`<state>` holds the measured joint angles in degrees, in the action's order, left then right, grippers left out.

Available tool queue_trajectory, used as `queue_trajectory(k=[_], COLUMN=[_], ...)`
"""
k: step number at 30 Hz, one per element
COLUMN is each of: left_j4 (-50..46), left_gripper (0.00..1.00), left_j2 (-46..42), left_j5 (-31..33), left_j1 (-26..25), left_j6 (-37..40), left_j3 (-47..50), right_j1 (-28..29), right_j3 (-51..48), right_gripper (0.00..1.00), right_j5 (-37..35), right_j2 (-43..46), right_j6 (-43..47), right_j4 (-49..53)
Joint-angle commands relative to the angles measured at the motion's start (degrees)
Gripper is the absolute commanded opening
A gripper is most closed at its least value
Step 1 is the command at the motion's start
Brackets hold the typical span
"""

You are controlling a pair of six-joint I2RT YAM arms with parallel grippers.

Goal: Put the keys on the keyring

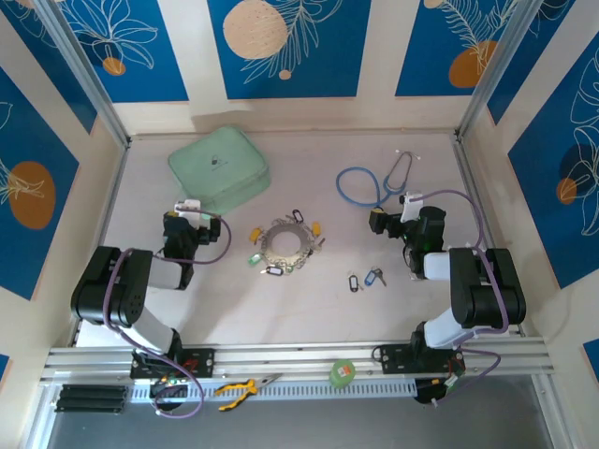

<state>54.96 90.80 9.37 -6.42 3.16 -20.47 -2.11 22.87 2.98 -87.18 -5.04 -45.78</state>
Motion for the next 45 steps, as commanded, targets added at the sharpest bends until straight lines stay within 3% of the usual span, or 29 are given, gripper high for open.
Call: queue_trajectory(k=[1,24,27,30,35,40,45], left_j4=[0.6,-0.5,1.7,-0.5,-13.0,-27.6,-35.3], left_gripper=[1.0,1.0,1.0,1.0,1.0,1.0,1.0], left_j2=[-1.0,-1.2,-2.4,-8.7,-19.9,-28.4,-33.3], left_j5=[-1.1,-2.4,0.7,6.4,5.7,-1.7,-9.0], left_j1=[0.5,1.5,1.6,1.6,1.4,1.4,0.7], left_j6=[0.3,-0.7,-1.5,-3.5,-4.6,-11.0,-18.5], left_j3=[-0.3,-0.7,0.8,2.8,0.6,-2.7,-3.1], right_j1=[0.4,0.3,0.4,1.8,5.0,9.7,15.3], right_j3=[1.1,1.0,1.0,3.8,9.2,11.8,13.7], right_gripper=[0.99,0.99,0.99,0.99,0.99,0.98,0.93], right_j5=[-0.9,-0.9,-1.9,-5.8,-11.2,-12.8,-14.3], right_j2=[-0.1,0.0,1.2,7.9,17.7,25.2,29.1], right_j6=[-0.2,-0.3,-0.3,0.3,-0.3,-8.0,-16.3], right_j4=[-0.2,-0.3,0.6,11.3,28.2,42.2,54.4])
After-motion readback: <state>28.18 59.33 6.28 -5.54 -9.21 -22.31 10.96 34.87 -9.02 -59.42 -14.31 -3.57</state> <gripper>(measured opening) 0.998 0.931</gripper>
